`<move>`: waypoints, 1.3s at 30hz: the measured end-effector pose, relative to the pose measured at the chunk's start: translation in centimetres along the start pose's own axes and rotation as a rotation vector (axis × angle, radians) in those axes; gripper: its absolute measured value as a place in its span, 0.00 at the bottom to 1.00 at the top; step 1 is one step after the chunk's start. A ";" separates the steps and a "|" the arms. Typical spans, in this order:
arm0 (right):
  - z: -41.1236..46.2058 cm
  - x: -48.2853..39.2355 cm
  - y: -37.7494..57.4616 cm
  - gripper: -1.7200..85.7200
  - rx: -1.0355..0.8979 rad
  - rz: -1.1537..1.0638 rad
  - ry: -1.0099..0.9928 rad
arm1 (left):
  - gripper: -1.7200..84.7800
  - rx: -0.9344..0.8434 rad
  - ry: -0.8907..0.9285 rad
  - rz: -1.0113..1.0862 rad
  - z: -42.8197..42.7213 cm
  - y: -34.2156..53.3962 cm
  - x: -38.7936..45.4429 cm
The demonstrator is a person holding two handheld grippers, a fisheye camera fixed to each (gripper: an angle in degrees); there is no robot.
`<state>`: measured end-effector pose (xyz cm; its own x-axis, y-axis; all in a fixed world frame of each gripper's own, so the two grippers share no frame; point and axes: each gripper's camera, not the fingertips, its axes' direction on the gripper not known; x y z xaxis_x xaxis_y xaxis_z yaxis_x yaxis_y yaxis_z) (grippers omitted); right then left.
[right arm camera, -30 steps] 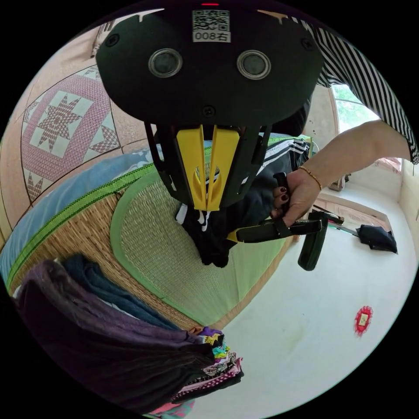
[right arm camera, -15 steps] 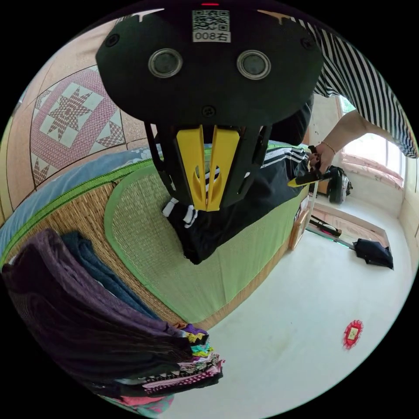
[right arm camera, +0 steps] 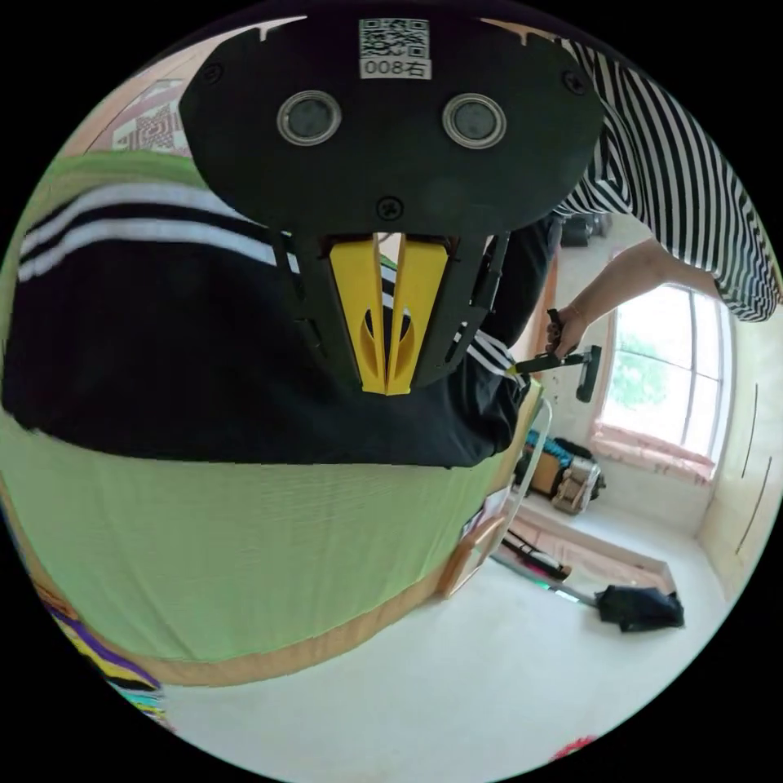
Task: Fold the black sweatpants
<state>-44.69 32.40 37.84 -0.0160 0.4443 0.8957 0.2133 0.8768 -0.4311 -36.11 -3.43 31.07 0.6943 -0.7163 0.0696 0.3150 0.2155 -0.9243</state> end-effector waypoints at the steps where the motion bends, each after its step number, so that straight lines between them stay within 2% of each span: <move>1: 0.5 -0.9 -1.1 0.03 -0.010 -0.022 -0.002 | 0.02 0.019 0.003 0.026 -0.3 0.2 -0.7; 9: 8.9 -11.4 -17.1 0.09 -0.167 -0.273 -0.002 | 0.03 0.151 0.195 0.187 -1.7 -0.7 -4.3; 14: 13.5 -14.2 -20.9 0.10 -0.296 -0.280 -0.026 | 0.04 0.146 0.310 0.248 -0.5 -2.7 -6.9; 17: 13.9 -16.0 -21.1 0.10 -0.274 -0.281 -0.055 | 0.05 0.154 0.350 0.274 0.1 -3.8 -8.2; 21: 14.3 -18.7 -21.2 0.09 -0.251 -0.310 -0.057 | 0.05 0.162 0.360 0.312 0.6 -5.0 -9.2; 29: 14.7 -21.6 -23.1 0.09 -0.235 -0.292 -0.105 | 0.05 0.083 0.202 0.322 2.4 -5.5 -12.9; 39: 13.6 -23.5 -27.4 0.11 -0.171 -0.195 -0.175 | 0.04 0.096 0.234 0.288 2.7 -4.7 -18.2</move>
<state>-63.41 0.45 27.17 -0.2371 0.3087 0.9211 0.3505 0.9115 -0.2153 -48.51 10.37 35.19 0.6004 -0.7471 -0.2852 0.1958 0.4831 -0.8534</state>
